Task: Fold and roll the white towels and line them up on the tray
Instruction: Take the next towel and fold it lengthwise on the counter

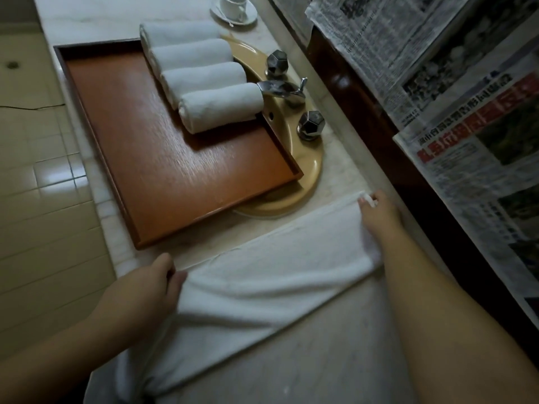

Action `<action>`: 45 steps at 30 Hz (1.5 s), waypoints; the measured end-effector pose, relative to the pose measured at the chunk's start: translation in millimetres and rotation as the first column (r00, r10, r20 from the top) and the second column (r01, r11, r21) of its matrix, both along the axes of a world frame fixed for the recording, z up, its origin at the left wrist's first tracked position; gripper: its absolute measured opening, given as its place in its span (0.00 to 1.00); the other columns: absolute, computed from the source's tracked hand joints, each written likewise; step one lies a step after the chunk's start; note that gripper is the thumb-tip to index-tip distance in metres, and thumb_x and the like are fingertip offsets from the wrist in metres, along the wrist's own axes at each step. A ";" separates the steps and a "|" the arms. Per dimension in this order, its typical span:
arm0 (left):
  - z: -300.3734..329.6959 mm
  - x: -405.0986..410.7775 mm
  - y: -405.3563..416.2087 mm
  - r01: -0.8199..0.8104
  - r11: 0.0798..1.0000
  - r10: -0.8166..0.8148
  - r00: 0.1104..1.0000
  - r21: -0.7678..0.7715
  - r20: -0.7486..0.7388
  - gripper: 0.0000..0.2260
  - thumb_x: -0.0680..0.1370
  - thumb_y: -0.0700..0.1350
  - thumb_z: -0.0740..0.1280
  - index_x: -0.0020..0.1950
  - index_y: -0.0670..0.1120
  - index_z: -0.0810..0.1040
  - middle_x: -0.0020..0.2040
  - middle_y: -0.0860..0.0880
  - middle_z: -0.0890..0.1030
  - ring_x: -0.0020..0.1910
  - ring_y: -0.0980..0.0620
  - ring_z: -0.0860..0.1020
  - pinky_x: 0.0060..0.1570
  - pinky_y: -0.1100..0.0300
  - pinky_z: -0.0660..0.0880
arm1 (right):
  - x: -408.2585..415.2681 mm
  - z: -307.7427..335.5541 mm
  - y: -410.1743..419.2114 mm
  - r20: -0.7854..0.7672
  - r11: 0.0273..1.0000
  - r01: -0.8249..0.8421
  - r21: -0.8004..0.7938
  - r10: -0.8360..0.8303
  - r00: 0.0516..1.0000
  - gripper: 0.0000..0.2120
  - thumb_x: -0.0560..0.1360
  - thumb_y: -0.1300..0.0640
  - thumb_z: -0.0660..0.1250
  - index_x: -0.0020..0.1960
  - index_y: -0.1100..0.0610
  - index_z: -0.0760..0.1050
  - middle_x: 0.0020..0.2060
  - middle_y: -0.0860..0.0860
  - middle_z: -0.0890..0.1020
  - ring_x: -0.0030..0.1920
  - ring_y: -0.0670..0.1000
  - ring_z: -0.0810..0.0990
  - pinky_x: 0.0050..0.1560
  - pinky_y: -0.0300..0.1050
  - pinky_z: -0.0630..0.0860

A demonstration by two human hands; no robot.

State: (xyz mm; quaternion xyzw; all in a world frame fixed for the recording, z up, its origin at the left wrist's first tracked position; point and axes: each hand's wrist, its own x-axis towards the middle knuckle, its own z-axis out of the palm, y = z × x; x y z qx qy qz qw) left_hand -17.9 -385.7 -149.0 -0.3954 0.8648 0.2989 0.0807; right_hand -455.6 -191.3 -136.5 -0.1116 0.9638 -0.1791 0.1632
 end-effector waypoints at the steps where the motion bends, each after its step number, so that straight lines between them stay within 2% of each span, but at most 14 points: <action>1: 0.0 -1.2 0.6 -0.013 1.000 0.013 1.000 -0.003 0.012 0.13 0.83 0.60 0.62 0.44 0.53 0.68 0.33 0.52 0.77 0.32 0.52 0.77 0.35 0.52 0.78 | -1.2 -0.9 -2.1 0.002 1.000 0.003 0.018 -0.003 1.000 0.11 0.83 0.47 0.64 0.53 0.55 0.71 0.48 0.56 0.79 0.48 0.61 0.78 0.49 0.51 0.75; 8: 2.9 4.4 -5.1 -0.013 1.000 0.013 1.000 0.002 0.017 0.15 0.80 0.63 0.66 0.43 0.54 0.70 0.35 0.53 0.78 0.35 0.52 0.78 0.38 0.53 0.78 | -15.4 -7.3 -7.7 0.030 0.993 0.109 0.051 -0.110 0.993 0.17 0.81 0.44 0.66 0.62 0.55 0.74 0.57 0.57 0.80 0.57 0.62 0.79 0.58 0.53 0.75; 15: 13.3 54.8 -24.8 0.082 0.989 -0.097 0.988 0.127 0.118 0.14 0.75 0.64 0.71 0.47 0.56 0.74 0.41 0.58 0.80 0.41 0.59 0.78 0.44 0.55 0.78 | 34.1 -10.5 -8.6 -0.474 0.987 0.064 0.149 0.015 0.881 0.17 0.79 0.47 0.67 0.61 0.58 0.75 0.65 0.66 0.73 0.67 0.68 0.69 0.65 0.63 0.69; 18: 14.6 82.1 -31.4 0.153 0.974 -0.174 0.977 0.165 0.122 0.14 0.74 0.65 0.68 0.46 0.56 0.76 0.43 0.59 0.80 0.46 0.56 0.77 0.48 0.54 0.78 | 73.3 -9.9 -21.9 -0.344 0.995 0.002 0.095 0.032 0.938 0.18 0.82 0.47 0.63 0.59 0.61 0.79 0.62 0.64 0.74 0.65 0.67 0.71 0.63 0.58 0.71; 22: 14.6 103.2 -32.9 0.220 0.950 -0.241 0.968 0.222 0.072 0.07 0.76 0.53 0.69 0.44 0.52 0.74 0.41 0.54 0.79 0.45 0.52 0.76 0.41 0.67 0.65 | 111.5 -9.9 -35.8 -0.184 0.984 0.004 0.177 0.029 0.982 0.27 0.85 0.43 0.55 0.76 0.61 0.68 0.73 0.61 0.66 0.70 0.66 0.67 0.68 0.62 0.69; 24: 18.9 110.7 -38.4 0.211 0.887 -0.231 0.973 0.411 -0.001 0.08 0.75 0.46 0.72 0.43 0.53 0.73 0.40 0.54 0.79 0.41 0.54 0.76 0.39 0.62 0.69 | 114.0 -10.1 -39.5 -0.143 0.971 -0.016 0.240 0.052 0.988 0.29 0.86 0.44 0.52 0.80 0.61 0.63 0.75 0.61 0.63 0.72 0.66 0.66 0.70 0.63 0.67; 27: 34.4 121.3 -54.8 0.150 0.560 -0.060 0.988 0.815 -0.140 0.08 0.74 0.43 0.74 0.44 0.54 0.77 0.43 0.50 0.80 0.44 0.52 0.79 0.45 0.55 0.74 | 110.4 -7.2 -42.9 -0.073 0.952 -0.030 0.305 0.055 0.996 0.29 0.86 0.44 0.51 0.81 0.60 0.60 0.76 0.61 0.60 0.72 0.67 0.66 0.71 0.63 0.66; 28: 34.0 124.0 -59.6 0.124 0.543 -0.021 0.991 0.831 -0.135 0.06 0.74 0.44 0.74 0.46 0.52 0.78 0.45 0.46 0.81 0.45 0.49 0.79 0.47 0.52 0.75 | 109.2 -5.8 -43.1 -0.052 0.945 -0.034 0.326 0.054 0.997 0.29 0.86 0.43 0.51 0.81 0.59 0.59 0.76 0.61 0.59 0.73 0.67 0.65 0.72 0.63 0.66; 31: 8.3 133.1 -71.3 0.011 0.812 -0.038 0.999 0.583 0.034 0.04 0.78 0.49 0.71 0.49 0.50 0.79 0.46 0.47 0.82 0.47 0.48 0.81 0.52 0.46 0.79 | 108.4 -3.7 -42.7 0.004 0.935 -0.062 0.349 0.065 0.998 0.30 0.86 0.43 0.51 0.83 0.58 0.54 0.78 0.60 0.56 0.74 0.68 0.64 0.73 0.63 0.65; 33: -7.9 135.7 -75.6 0.004 0.912 -0.071 0.986 0.411 0.149 0.07 0.80 0.52 0.70 0.50 0.50 0.79 0.47 0.50 0.82 0.47 0.49 0.81 0.48 0.51 0.79 | 109.7 -1.1 -42.7 0.036 0.934 -0.069 0.350 0.060 0.998 0.31 0.86 0.43 0.51 0.84 0.57 0.51 0.80 0.58 0.54 0.75 0.68 0.63 0.73 0.64 0.64; 36: -8.1 133.1 -74.6 0.038 0.900 -0.057 0.998 0.434 0.032 0.08 0.79 0.56 0.73 0.52 0.53 0.82 0.49 0.57 0.84 0.41 0.63 0.80 0.39 0.67 0.73 | 109.3 2.4 -42.0 0.089 0.924 -0.106 0.368 0.079 0.993 0.33 0.86 0.42 0.53 0.84 0.56 0.49 0.81 0.57 0.51 0.76 0.69 0.62 0.74 0.64 0.63; 38: -5.0 125.4 -65.5 0.051 0.899 -0.022 0.997 0.436 -0.071 0.08 0.78 0.58 0.73 0.52 0.56 0.82 0.48 0.60 0.84 0.42 0.64 0.78 0.42 0.66 0.72 | 106.2 5.6 -40.3 0.111 0.919 -0.120 0.377 0.083 0.990 0.33 0.86 0.42 0.54 0.84 0.56 0.49 0.81 0.58 0.50 0.77 0.68 0.61 0.75 0.64 0.62; 41: -5.3 112.3 -47.0 0.048 0.983 -0.021 0.987 0.176 -0.156 0.11 0.78 0.64 0.69 0.51 0.59 0.78 0.47 0.64 0.80 0.49 0.61 0.73 0.47 0.60 0.72 | 104.4 9.1 -38.1 0.121 0.927 -0.130 0.352 0.092 0.988 0.34 0.85 0.42 0.56 0.84 0.56 0.50 0.81 0.58 0.50 0.78 0.67 0.60 0.76 0.62 0.61; 45: -12.6 97.2 -28.7 0.103 0.991 -0.115 0.982 -0.080 -0.150 0.15 0.78 0.67 0.64 0.56 0.59 0.75 0.48 0.60 0.74 0.50 0.54 0.69 0.49 0.58 0.70 | 102.5 7.6 -34.7 0.124 0.935 -0.146 0.322 0.111 0.986 0.34 0.85 0.43 0.57 0.84 0.56 0.51 0.82 0.58 0.50 0.79 0.66 0.59 0.78 0.60 0.60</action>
